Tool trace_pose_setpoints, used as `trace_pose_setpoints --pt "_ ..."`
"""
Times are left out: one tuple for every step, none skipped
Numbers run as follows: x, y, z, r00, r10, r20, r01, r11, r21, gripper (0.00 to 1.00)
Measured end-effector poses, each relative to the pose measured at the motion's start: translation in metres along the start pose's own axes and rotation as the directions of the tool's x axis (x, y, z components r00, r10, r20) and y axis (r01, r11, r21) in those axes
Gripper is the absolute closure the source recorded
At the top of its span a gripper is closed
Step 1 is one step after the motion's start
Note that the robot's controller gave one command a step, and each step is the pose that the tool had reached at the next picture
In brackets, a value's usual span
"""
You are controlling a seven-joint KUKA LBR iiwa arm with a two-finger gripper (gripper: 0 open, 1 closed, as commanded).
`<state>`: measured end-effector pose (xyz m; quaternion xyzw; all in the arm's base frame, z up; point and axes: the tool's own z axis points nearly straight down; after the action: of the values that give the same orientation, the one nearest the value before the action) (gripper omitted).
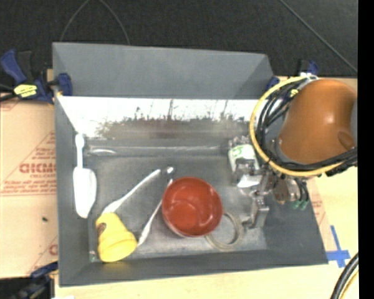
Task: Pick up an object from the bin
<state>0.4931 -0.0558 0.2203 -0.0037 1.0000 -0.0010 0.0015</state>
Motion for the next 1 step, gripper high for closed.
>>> trace_pose_setpoints --pt "0.0001 0.0004 0.0005 1.000 0.002 0.000 -0.002 1.000 0.000 0.00"
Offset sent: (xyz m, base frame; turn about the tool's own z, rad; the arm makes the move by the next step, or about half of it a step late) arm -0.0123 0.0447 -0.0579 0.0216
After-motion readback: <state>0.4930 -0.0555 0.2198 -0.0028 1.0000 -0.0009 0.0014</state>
